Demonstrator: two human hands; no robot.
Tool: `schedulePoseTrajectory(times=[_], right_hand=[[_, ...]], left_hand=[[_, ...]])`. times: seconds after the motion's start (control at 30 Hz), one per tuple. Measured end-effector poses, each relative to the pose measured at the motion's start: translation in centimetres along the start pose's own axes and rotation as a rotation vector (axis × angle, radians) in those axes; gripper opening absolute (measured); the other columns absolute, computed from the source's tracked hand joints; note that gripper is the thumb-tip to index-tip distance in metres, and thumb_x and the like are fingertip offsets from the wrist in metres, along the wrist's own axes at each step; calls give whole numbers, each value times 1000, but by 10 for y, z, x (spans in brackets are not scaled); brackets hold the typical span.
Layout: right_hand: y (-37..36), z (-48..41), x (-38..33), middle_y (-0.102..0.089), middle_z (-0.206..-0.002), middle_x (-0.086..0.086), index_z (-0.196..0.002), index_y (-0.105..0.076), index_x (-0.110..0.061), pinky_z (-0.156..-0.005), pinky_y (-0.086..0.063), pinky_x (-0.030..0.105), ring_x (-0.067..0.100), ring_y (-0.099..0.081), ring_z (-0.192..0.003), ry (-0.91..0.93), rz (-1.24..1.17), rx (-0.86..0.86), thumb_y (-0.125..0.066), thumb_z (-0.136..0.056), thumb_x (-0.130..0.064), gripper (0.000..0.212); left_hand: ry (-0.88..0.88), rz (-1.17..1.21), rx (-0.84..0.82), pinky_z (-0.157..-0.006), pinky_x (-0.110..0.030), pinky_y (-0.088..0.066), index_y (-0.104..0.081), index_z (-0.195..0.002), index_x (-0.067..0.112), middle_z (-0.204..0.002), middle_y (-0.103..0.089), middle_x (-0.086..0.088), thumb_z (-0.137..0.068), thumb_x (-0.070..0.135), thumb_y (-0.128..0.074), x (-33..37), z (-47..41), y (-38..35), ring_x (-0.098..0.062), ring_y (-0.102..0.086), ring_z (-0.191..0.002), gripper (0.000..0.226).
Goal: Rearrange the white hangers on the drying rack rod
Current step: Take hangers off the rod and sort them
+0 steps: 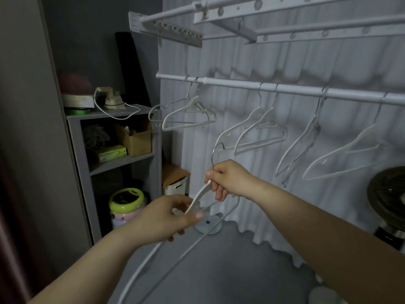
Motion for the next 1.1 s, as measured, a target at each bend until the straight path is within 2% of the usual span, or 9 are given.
schedulePoseTrajectory(times=[0.17,0.27,0.47,0.57,0.7,0.77,0.9,0.97,1.1], right_hand=[[9,7,7,-52,-57,3,-69,-55,-11,-40,-48,15,4,-54,-32,-22,16,75,-42,-95,-16,30],[22,12,10,-56,-59,0,-70,-57,-12,-46,-47,13,1,-56,-39,-19,88,116,-47,-93,-19,26],[64,27,23,-68,-91,14,-99,-65,-13,-83,-49,33,24,-64,-88,2,246,161,-59,-86,-28,21],[91,31,33,-67,-92,5,-102,-64,-18,-86,-49,32,22,-64,-94,-28,280,169,-59,-85,-32,22],[130,32,49,-63,-101,1,-115,-59,-17,-80,-41,21,15,-59,-96,-41,536,236,-54,-88,-32,31],[147,29,54,-64,-106,1,-116,-60,-17,-79,-37,19,14,-56,-102,-10,642,281,-52,-90,-30,30],[187,16,64,-61,-118,3,-117,-59,-16,-90,-30,23,19,-46,-113,74,864,360,-49,-91,-28,30],[209,8,69,-54,-126,4,-120,-57,-17,-97,-26,28,22,-40,-120,85,938,429,-49,-91,-28,32],[251,-4,78,-37,-141,5,-129,-48,-18,-103,-15,27,22,-28,-131,99,1022,615,-52,-88,-27,43]], left_hand=[[-45,-130,33,-41,-12,-46,-51,-103,27,-80,-54,16,-85,9,-54,8,-10,-14,4,-56,-40,26],[-40,-134,78,-43,-12,-48,-51,-96,24,-80,-54,16,-84,0,-46,14,-19,-16,3,-56,-40,27],[-63,-123,69,-42,-8,-45,-54,-94,22,-73,-54,13,-84,-2,-47,24,-39,-29,1,-57,-39,27],[-76,-118,61,-40,-8,-41,-57,-97,19,-79,-56,11,-84,0,-47,34,-54,-35,1,-56,-38,25],[-77,-96,54,-40,-8,-42,-53,-85,24,-64,-55,8,-85,1,-48,51,-81,-43,2,-54,-35,24],[-88,-76,65,-41,-11,-45,-54,-86,24,-69,-55,11,-85,0,-47,59,-98,-49,1,-55,-36,24],[-117,-35,94,-42,-14,-44,-56,-84,22,-78,-54,13,-85,2,-51,75,-134,-56,-3,-58,-39,21],[-127,-20,118,-42,-16,-45,-57,-82,22,-74,-56,10,-86,2,-51,84,-152,-57,-4,-57,-38,22],[-120,16,162,-42,-14,-47,-54,-82,29,-89,-60,9,-86,1,-49,102,-181,-60,-3,-59,-39,29]])
Point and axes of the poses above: each hand's wrist, its own z-axis away from the middle knuckle, its own y-axis out of the back of the hand, x = y × z, the point moved 1 cm from there along -z, towards the middle knuckle
